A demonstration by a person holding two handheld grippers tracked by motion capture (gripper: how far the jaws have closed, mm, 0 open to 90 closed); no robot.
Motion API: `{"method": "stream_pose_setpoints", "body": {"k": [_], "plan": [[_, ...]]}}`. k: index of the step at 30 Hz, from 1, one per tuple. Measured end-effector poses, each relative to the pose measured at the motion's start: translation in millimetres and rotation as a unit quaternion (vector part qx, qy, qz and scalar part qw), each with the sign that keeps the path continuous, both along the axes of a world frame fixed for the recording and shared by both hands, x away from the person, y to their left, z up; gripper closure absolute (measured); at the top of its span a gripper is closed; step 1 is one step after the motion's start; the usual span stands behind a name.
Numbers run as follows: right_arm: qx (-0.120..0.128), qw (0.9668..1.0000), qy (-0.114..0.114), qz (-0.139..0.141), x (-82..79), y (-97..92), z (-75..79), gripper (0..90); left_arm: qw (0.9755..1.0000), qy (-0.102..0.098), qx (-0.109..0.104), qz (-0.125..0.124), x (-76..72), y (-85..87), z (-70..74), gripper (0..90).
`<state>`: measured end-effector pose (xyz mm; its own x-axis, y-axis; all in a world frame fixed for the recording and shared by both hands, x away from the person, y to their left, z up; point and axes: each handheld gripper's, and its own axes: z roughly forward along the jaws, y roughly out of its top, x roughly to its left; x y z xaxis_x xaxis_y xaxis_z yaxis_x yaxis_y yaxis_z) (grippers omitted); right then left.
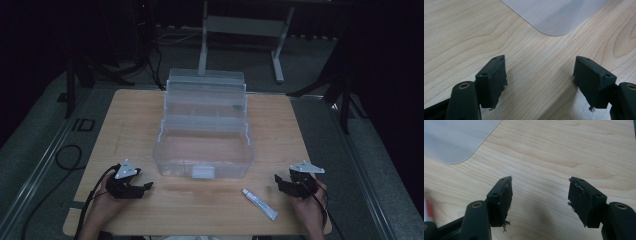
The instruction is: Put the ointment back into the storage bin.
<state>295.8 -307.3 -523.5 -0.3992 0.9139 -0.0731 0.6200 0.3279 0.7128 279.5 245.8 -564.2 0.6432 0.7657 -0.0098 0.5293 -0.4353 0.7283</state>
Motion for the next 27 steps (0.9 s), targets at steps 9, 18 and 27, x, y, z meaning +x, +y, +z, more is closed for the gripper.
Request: {"method": "stream_pose_setpoints", "body": {"k": [9,18,27], "plan": [[-0.013,0.9998,0.007,0.015,-3.2,0.7,12.7,38.3,1.0000,0.000,0.000,0.000,0.0,0.0,0.0,27.4],[-0.027,0.9989,0.016,0.034,-5.8,6.6,17.9,38.3,1.0000,0.000,0.000,0.000,0.0,0.0,0.0,27.4],[-0.018,0.9979,0.028,0.056,-8.1,10.0,26.1,38.3,1.0000,0.000,0.000,0.000,0.0,0.0,0.0,27.4]]}}
